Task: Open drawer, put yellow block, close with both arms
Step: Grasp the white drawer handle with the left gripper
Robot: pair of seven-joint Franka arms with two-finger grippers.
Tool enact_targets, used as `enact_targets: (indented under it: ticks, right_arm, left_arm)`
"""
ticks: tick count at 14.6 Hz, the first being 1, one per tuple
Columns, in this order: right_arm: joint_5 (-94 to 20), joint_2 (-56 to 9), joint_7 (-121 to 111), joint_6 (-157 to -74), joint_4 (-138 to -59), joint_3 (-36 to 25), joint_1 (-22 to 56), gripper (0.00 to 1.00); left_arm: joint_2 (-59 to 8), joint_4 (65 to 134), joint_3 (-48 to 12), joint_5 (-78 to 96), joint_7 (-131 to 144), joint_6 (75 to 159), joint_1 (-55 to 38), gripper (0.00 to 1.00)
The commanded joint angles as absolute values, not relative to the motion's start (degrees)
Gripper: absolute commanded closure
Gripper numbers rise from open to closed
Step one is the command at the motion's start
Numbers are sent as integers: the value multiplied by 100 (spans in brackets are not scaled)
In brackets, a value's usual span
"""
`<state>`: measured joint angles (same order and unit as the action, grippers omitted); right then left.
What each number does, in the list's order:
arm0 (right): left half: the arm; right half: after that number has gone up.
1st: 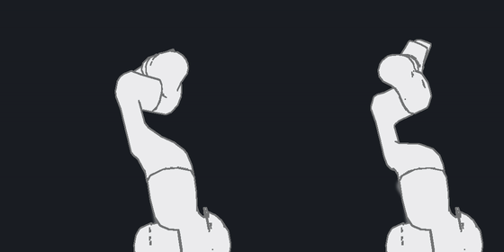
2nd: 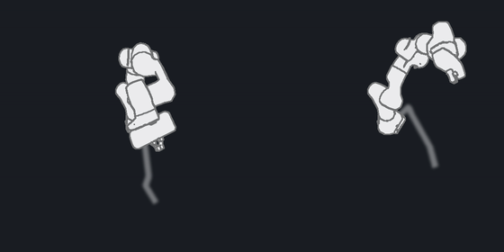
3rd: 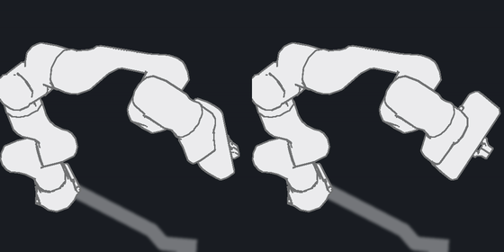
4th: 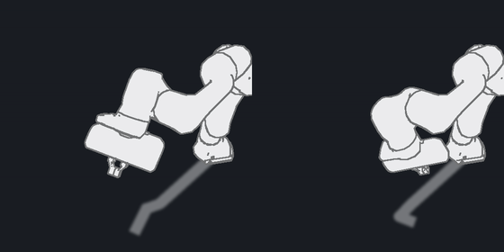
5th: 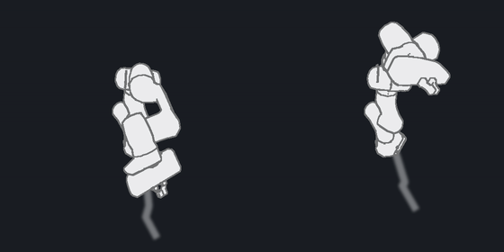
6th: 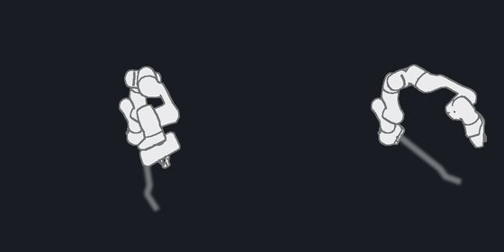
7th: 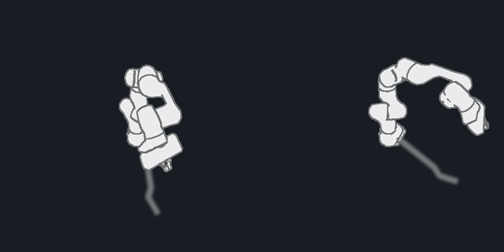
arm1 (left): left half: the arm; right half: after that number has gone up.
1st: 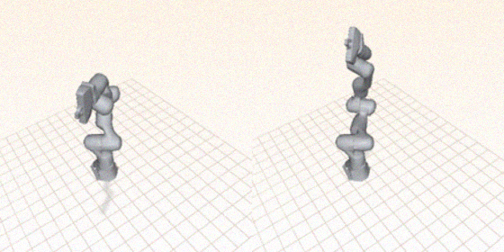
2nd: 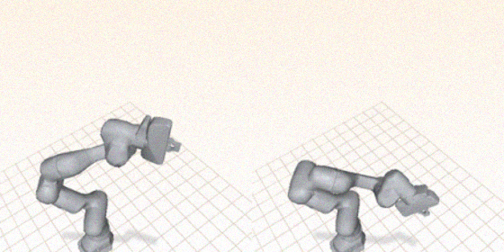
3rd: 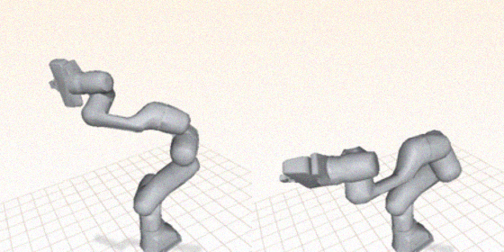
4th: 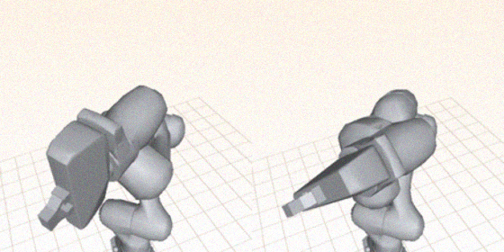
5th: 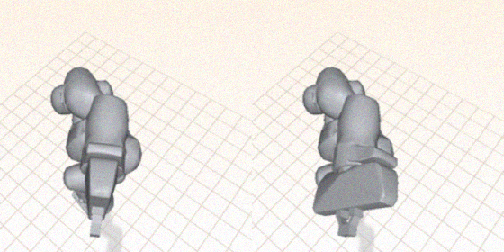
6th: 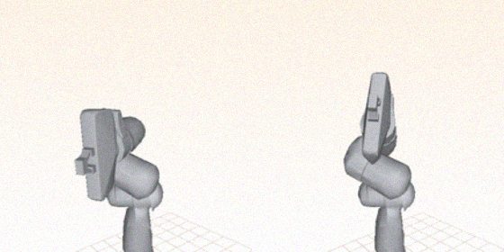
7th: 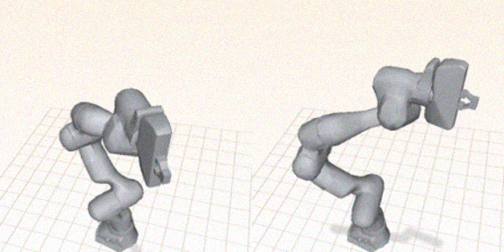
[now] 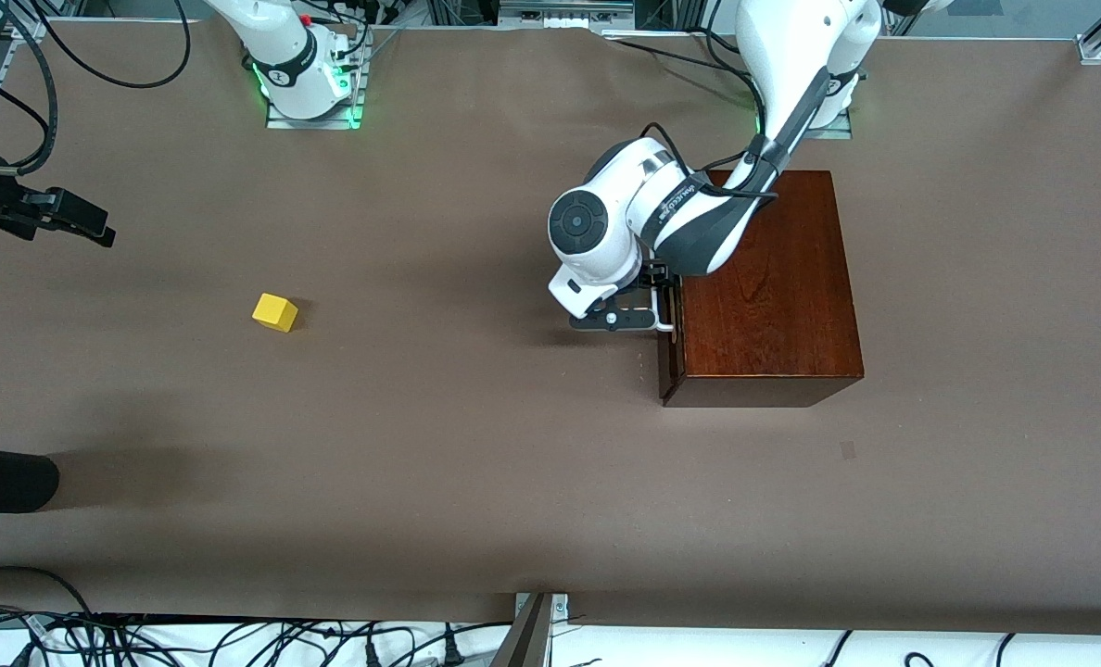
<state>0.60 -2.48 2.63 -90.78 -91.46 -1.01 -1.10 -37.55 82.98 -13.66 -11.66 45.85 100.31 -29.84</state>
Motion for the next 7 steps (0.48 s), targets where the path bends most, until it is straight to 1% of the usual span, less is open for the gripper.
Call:
enact_targets:
  ticks: [1,7]
  right_arm:
    - [114,-246,334,-9088,-9132,-9,-185,0]
    - [114,-237,334,-9088,-9123,-17,-185,0]
  left_arm:
    - [-3885,8209,-1397,-1275,4807,10142,-3032,0]
    - [-3973,8165,-1424,-1073,4992,10239,-3050,0]
